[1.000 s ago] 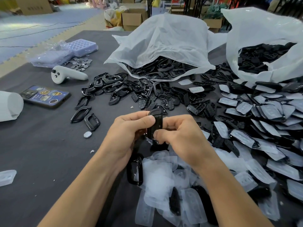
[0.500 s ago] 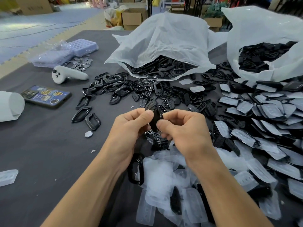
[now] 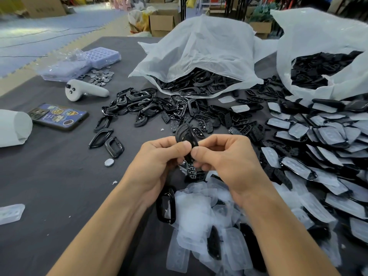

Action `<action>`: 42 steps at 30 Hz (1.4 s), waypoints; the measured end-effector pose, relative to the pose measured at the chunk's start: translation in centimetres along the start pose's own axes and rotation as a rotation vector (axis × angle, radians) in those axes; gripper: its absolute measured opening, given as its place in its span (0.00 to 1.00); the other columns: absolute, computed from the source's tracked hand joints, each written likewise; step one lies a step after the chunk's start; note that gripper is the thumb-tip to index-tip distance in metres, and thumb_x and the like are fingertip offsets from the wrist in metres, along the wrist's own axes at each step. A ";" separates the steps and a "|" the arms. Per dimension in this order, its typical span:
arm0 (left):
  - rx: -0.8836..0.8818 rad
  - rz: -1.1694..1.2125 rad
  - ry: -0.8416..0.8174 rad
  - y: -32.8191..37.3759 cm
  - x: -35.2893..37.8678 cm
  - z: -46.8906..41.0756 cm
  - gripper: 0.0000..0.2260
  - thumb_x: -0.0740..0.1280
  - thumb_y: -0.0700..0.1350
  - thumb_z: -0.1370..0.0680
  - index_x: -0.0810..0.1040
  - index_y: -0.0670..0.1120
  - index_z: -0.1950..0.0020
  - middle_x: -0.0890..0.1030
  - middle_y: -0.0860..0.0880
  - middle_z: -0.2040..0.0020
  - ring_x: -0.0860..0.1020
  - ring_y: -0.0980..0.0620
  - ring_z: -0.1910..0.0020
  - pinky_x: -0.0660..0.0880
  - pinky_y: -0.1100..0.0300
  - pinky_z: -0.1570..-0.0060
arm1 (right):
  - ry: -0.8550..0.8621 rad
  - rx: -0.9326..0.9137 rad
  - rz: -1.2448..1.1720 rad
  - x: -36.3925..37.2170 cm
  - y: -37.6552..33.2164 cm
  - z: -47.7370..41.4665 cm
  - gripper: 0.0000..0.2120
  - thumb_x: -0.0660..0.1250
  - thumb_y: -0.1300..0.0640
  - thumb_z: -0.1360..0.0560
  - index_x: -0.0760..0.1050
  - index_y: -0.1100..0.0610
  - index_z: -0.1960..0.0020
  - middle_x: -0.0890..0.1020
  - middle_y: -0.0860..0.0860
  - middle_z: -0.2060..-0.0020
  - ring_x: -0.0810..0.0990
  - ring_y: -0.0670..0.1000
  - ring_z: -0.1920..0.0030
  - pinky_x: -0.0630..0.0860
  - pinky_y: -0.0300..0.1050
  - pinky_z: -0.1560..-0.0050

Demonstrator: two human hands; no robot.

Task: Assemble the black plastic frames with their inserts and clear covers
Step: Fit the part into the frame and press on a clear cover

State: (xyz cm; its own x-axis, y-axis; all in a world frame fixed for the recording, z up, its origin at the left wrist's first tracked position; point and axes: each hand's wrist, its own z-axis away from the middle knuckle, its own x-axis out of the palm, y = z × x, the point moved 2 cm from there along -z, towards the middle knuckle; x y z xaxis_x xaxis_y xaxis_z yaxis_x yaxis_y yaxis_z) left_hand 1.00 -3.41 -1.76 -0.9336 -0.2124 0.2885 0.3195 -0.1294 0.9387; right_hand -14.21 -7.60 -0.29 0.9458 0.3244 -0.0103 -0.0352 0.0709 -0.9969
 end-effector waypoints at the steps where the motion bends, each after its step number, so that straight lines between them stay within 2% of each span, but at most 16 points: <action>1: 0.003 0.026 0.010 0.0 0.0 -0.1 0.10 0.81 0.41 0.40 0.81 0.44 0.66 0.74 0.43 0.65 0.71 0.46 0.63 0.70 0.55 0.55 | 0.035 -0.029 0.044 0.2 -0.1 0.0 0.06 0.79 0.65 0.30 0.85 0.56 0.63 0.85 0.54 0.69 0.81 0.52 0.68 0.80 0.48 0.62; 5: 0.011 0.136 0.094 -0.3 0.6 -0.1 0.06 0.78 0.46 0.40 0.84 0.47 0.67 0.77 0.46 0.64 0.73 0.51 0.63 0.75 0.61 0.57 | 0.142 -0.075 0.161 0.6 -0.1 0.3 0.06 0.80 0.58 0.31 0.85 0.50 0.62 0.85 0.53 0.70 0.85 0.60 0.64 0.83 0.62 0.56; 8: 0.019 0.138 0.164 -0.8 1.1 0.3 0.04 0.77 0.43 0.32 0.84 0.49 0.66 0.81 0.49 0.66 0.77 0.54 0.68 0.78 0.61 0.66 | 0.211 -0.094 0.234 0.6 0.2 0.5 0.05 0.80 0.54 0.31 0.85 0.47 0.62 0.85 0.46 0.71 0.85 0.51 0.67 0.84 0.52 0.57; 10: 0.028 0.117 0.193 -1.1 1.4 0.3 0.11 0.73 0.40 0.24 0.84 0.49 0.66 0.82 0.47 0.65 0.78 0.51 0.67 0.79 0.54 0.61 | 0.276 -0.150 0.341 1.0 0.0 0.8 0.06 0.80 0.53 0.31 0.84 0.48 0.64 0.84 0.41 0.71 0.84 0.44 0.69 0.81 0.42 0.62; 12: 0.029 0.129 0.204 -1.1 1.7 0.2 0.12 0.71 0.40 0.22 0.84 0.49 0.65 0.82 0.46 0.62 0.77 0.48 0.62 0.75 0.48 0.54 | 0.297 -0.159 0.388 1.3 -0.1 1.0 0.07 0.80 0.52 0.30 0.83 0.48 0.65 0.83 0.39 0.71 0.83 0.43 0.69 0.80 0.40 0.63; 15: 0.012 0.272 0.141 -0.8 1.7 -0.1 0.03 0.72 0.41 0.29 0.80 0.46 0.62 0.80 0.47 0.63 0.77 0.51 0.65 0.75 0.55 0.56 | 0.195 -0.046 0.251 1.2 0.0 0.6 0.06 0.79 0.56 0.30 0.84 0.52 0.63 0.85 0.47 0.71 0.85 0.49 0.68 0.83 0.47 0.60; 19: -0.033 0.382 0.082 -0.6 1.3 -0.4 0.09 0.71 0.42 0.31 0.76 0.40 0.55 0.77 0.42 0.58 0.75 0.47 0.61 0.75 0.53 0.51 | 0.022 0.062 -0.084 1.1 -0.4 0.4 0.06 0.76 0.67 0.28 0.83 0.61 0.62 0.83 0.56 0.70 0.80 0.50 0.70 0.77 0.43 0.63; 22: -0.049 0.371 0.071 -0.4 0.9 -0.2 0.17 0.72 0.41 0.32 0.77 0.36 0.46 0.78 0.38 0.53 0.74 0.43 0.55 0.75 0.51 0.46 | -0.019 0.094 -0.226 1.1 -0.4 0.4 0.08 0.73 0.68 0.26 0.81 0.60 0.62 0.80 0.55 0.69 0.77 0.51 0.68 0.75 0.50 0.56; 24: -0.010 0.330 0.026 -0.2 0.6 -0.1 0.16 0.74 0.38 0.33 0.78 0.37 0.47 0.79 0.40 0.53 0.77 0.45 0.56 0.76 0.56 0.47 | -0.014 0.093 -0.267 1.0 -0.3 0.4 0.11 0.73 0.68 0.25 0.82 0.57 0.63 0.81 0.53 0.69 0.77 0.50 0.68 0.74 0.49 0.55; 26: 0.082 0.229 -0.021 0.0 0.4 -0.1 0.07 0.72 0.35 0.33 0.83 0.44 0.58 0.82 0.47 0.59 0.79 0.52 0.62 0.78 0.64 0.57 | 0.017 0.068 -0.268 1.1 -0.3 0.4 0.11 0.73 0.69 0.26 0.83 0.56 0.62 0.81 0.51 0.68 0.76 0.48 0.67 0.73 0.44 0.59; 28: 0.260 0.048 -0.006 0.2 0.4 -0.1 0.12 0.70 0.32 0.33 0.84 0.50 0.65 0.82 0.51 0.61 0.79 0.55 0.62 0.77 0.66 0.59 | 0.096 0.034 -0.215 0.9 -0.1 0.4 0.09 0.74 0.67 0.26 0.85 0.55 0.60 0.82 0.51 0.66 0.75 0.46 0.67 0.73 0.40 0.63; 31: 0.570 -0.259 0.142 0.5 -0.2 0.2 0.17 0.75 0.29 0.32 0.86 0.53 0.64 0.85 0.55 0.58 0.83 0.57 0.57 0.77 0.65 0.56 | 0.194 0.085 -0.214 0.4 0.1 0.2 0.04 0.71 0.60 0.21 0.85 0.57 0.54 0.85 0.54 0.65 0.81 0.48 0.69 0.79 0.39 0.67; 34: 0.737 -0.573 0.273 0.4 -0.2 0.7 0.20 0.79 0.30 0.31 0.86 0.58 0.60 0.87 0.58 0.53 0.85 0.54 0.52 0.77 0.64 0.55 | 0.099 0.173 -0.358 0.5 -0.1 0.0 0.08 0.66 0.58 0.18 0.81 0.61 0.47 0.85 0.56 0.66 0.83 0.53 0.70 0.82 0.43 0.69; 36: 0.777 -0.628 0.263 0.2 0.2 0.9 0.18 0.77 0.32 0.32 0.86 0.58 0.60 0.87 0.60 0.51 0.84 0.55 0.49 0.79 0.64 0.53 | 0.058 0.164 -0.323 0.4 -0.1 0.0 0.05 0.68 0.61 0.19 0.81 0.59 0.46 0.83 0.53 0.67 0.81 0.53 0.68 0.81 0.42 0.68; 38: 0.774 -0.655 0.232 0.0 0.6 1.1 0.17 0.74 0.32 0.31 0.87 0.57 0.60 0.87 0.62 0.48 0.85 0.56 0.46 0.81 0.63 0.49 | 0.046 0.155 -0.291 0.3 0.0 -0.1 0.08 0.70 0.65 0.22 0.81 0.58 0.43 0.82 0.56 0.63 0.79 0.55 0.63 0.80 0.43 0.65; 42: 0.560 -0.525 0.240 0.0 0.5 1.0 0.19 0.70 0.31 0.27 0.89 0.56 0.56 0.88 0.56 0.49 0.86 0.59 0.47 0.84 0.56 0.47 | 0.125 0.045 -0.136 -0.7 0.1 0.0 0.15 0.72 0.70 0.26 0.82 0.54 0.45 0.83 0.57 0.66 0.77 0.54 0.67 0.77 0.43 0.66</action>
State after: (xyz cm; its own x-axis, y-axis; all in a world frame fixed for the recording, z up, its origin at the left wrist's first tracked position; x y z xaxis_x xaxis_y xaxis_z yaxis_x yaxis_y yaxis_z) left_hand 0.34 -2.60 -1.40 -0.8587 -0.4696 -0.2053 -0.3394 0.2209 0.9143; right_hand -14.85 -7.84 -0.34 0.9755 0.1894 0.1117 0.0838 0.1493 -0.9852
